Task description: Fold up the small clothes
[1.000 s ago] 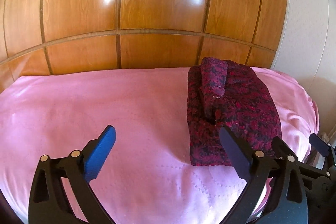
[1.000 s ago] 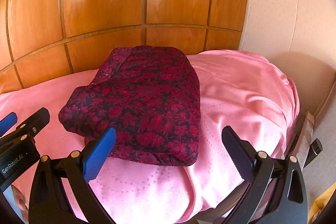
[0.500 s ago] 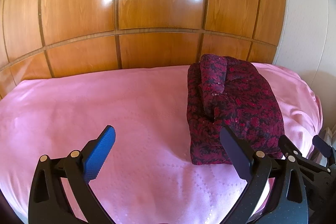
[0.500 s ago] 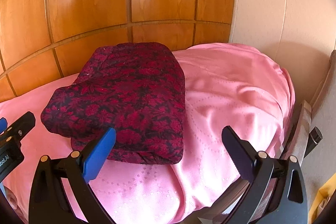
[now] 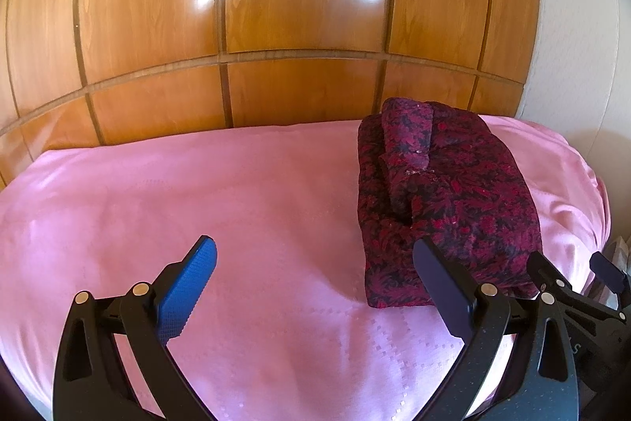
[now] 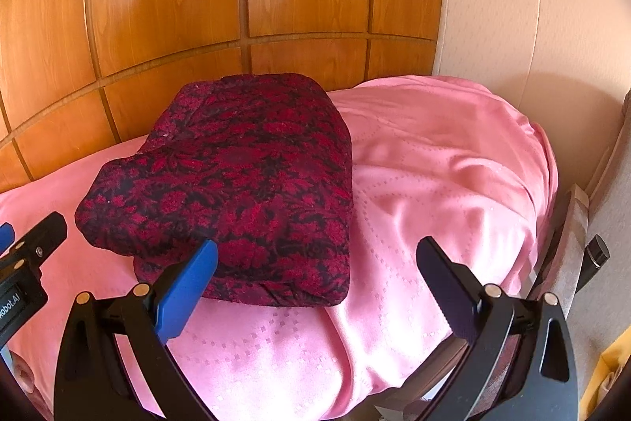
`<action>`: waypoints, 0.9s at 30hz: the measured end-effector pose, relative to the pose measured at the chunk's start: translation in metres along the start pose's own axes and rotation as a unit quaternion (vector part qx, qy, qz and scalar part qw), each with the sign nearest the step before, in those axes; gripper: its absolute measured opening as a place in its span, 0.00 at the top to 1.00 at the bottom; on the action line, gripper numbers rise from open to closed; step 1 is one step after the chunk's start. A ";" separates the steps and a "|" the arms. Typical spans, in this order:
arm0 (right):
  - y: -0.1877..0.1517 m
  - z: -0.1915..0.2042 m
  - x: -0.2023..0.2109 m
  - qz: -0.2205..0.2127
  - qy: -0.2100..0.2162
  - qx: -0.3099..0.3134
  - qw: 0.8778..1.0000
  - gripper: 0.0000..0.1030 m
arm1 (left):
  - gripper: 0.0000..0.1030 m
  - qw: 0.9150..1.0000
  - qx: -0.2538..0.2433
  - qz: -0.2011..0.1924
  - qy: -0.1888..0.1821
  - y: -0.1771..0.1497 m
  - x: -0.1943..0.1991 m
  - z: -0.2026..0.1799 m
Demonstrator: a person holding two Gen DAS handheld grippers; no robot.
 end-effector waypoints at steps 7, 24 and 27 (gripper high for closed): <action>0.001 0.003 -0.003 0.003 -0.002 0.000 1.000 0.02 | 0.04 1.000 0.005 0.004 -0.002 -0.003 -0.003 0.005; -0.001 0.008 0.001 0.002 0.001 -0.003 1.000 0.02 | 0.04 1.000 0.009 0.004 -0.003 -0.006 0.001 0.002; -0.002 0.008 0.002 0.003 0.002 -0.003 1.000 0.02 | 0.04 1.000 0.008 0.003 -0.003 -0.006 0.001 0.003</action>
Point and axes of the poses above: each gripper's, at about its wrist camera, not at the fingertips, and x roughly against the way its jaws point, z to its left, y to its top, the point moved 1 cm from there along -x, roughly the way its jaws point, and after that the axes turned 9 degrees about -x, right-handed, at the moved point
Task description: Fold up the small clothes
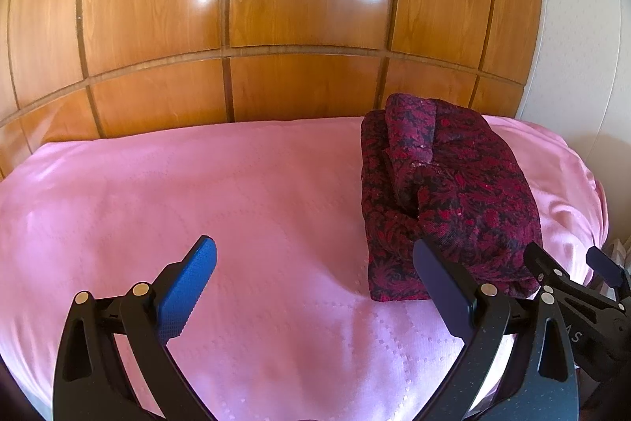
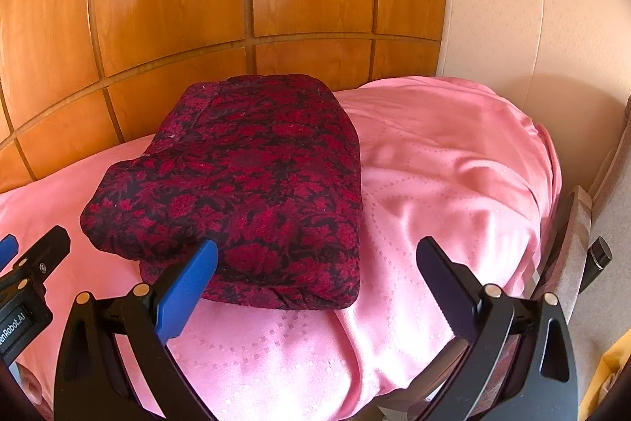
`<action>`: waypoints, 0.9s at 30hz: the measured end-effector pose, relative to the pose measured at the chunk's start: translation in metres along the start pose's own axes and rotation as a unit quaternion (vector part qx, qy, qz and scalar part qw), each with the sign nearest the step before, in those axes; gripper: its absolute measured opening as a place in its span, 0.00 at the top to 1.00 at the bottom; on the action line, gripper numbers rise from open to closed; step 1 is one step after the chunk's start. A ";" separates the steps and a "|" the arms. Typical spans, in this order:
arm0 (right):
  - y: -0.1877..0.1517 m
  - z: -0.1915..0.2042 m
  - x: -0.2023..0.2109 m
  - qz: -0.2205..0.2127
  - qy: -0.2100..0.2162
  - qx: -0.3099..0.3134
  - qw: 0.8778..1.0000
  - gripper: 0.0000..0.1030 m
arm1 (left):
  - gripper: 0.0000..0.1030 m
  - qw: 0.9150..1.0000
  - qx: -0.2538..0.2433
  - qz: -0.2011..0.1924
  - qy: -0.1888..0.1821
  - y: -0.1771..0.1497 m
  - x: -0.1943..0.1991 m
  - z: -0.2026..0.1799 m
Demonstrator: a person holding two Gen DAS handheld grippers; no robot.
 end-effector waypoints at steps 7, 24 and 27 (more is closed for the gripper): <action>0.000 0.002 0.003 -0.003 0.003 0.000 1.000 0.02 | 0.04 1.000 -0.003 -0.003 0.000 0.001 0.001 0.001; 0.001 0.003 0.002 -0.002 0.009 -0.001 1.000 0.02 | 0.04 1.000 -0.002 -0.005 0.003 0.002 0.003 0.002; 0.002 0.003 0.002 -0.003 0.009 0.001 1.000 0.02 | 0.04 1.000 0.000 -0.006 0.004 0.002 0.005 0.001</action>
Point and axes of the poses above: each gripper's, at about its wrist camera, not at the fingertips, and x roughly against the way its jaws point, z to its left, y to its top, the point moved 1 cm from there along -x, roughly the way its jaws point, and after that the axes turned 9 degrees about -x, right-handed, at the moved point
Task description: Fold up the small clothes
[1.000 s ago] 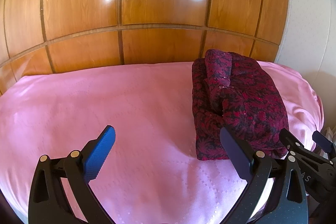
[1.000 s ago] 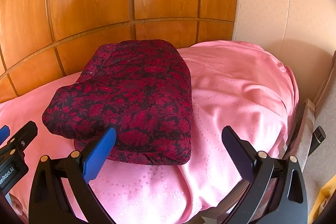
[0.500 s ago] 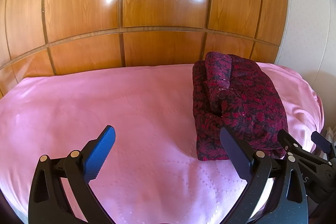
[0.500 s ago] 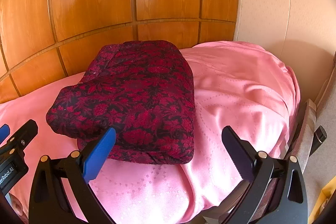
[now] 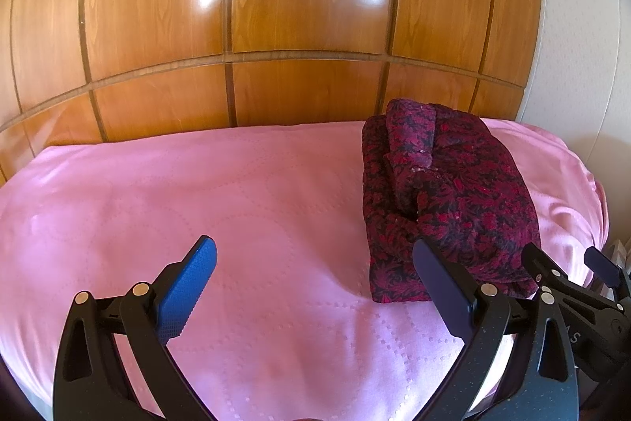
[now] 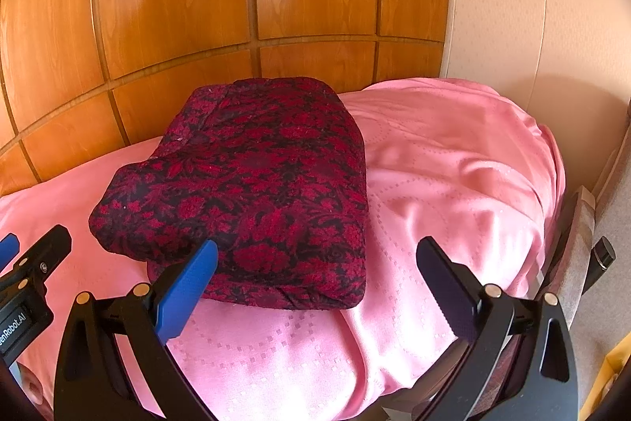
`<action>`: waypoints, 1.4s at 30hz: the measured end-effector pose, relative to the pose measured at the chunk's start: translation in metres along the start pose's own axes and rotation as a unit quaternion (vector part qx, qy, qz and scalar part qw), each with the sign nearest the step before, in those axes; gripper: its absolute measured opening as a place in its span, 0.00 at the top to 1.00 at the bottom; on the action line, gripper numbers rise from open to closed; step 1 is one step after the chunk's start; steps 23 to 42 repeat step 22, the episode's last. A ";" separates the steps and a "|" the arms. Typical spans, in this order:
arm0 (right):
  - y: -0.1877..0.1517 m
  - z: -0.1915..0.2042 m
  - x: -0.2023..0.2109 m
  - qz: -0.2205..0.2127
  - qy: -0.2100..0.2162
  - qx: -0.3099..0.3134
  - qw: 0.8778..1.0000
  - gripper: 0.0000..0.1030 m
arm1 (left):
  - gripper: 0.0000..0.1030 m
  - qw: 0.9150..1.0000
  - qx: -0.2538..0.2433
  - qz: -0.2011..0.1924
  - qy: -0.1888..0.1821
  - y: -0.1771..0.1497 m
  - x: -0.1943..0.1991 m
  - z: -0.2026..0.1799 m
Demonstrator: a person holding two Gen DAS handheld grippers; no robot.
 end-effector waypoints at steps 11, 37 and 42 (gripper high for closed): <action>0.000 -0.001 -0.004 0.006 0.003 0.000 1.000 0.02 | 0.04 1.000 -0.001 -0.006 0.000 0.001 0.000 -0.003; 0.033 -0.037 -0.018 0.001 0.021 -0.053 0.998 0.02 | 0.04 1.000 0.018 0.021 0.000 -0.002 -0.016 0.006; 0.033 -0.037 -0.018 0.001 0.021 -0.053 0.998 0.02 | 0.04 1.000 0.018 0.021 0.000 -0.002 -0.016 0.006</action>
Point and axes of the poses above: each gripper's, at about its wrist camera, not at the fingertips, and x roughly against the way its jaws point, z to its left, y to its top, the point moved 1 cm from there along -x, roughly the way its jaws point, and after that the axes turned 9 degrees about -x, right-handed, at the moved point
